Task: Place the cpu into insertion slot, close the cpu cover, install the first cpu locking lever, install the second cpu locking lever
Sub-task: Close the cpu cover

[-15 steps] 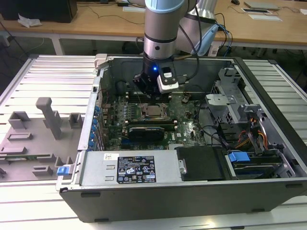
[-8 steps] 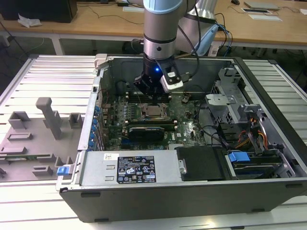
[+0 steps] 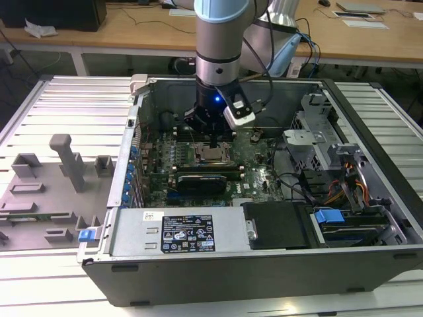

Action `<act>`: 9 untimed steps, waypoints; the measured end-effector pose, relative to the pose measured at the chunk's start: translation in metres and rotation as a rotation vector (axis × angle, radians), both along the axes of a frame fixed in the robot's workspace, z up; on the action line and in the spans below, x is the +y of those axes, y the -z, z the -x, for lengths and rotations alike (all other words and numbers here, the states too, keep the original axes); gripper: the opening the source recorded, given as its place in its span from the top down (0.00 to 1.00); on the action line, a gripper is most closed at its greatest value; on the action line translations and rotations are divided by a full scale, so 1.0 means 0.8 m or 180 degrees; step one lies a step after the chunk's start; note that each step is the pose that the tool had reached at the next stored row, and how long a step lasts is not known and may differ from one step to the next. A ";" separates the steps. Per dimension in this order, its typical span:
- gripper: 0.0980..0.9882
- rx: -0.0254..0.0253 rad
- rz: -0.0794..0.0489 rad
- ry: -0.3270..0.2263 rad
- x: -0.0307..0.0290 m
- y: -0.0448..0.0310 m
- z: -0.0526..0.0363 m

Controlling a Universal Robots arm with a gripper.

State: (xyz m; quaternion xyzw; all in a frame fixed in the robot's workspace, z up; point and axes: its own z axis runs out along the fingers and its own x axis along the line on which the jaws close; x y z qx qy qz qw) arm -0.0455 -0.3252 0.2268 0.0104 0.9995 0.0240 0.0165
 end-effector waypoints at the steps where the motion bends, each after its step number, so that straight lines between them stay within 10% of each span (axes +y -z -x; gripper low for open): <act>1: 0.99 -0.0001 0.0000 -0.0012 -0.0015 0.0003 0.001; 9: 0.99 -0.0003 0.0000 -0.0067 -0.0107 0.0035 0.007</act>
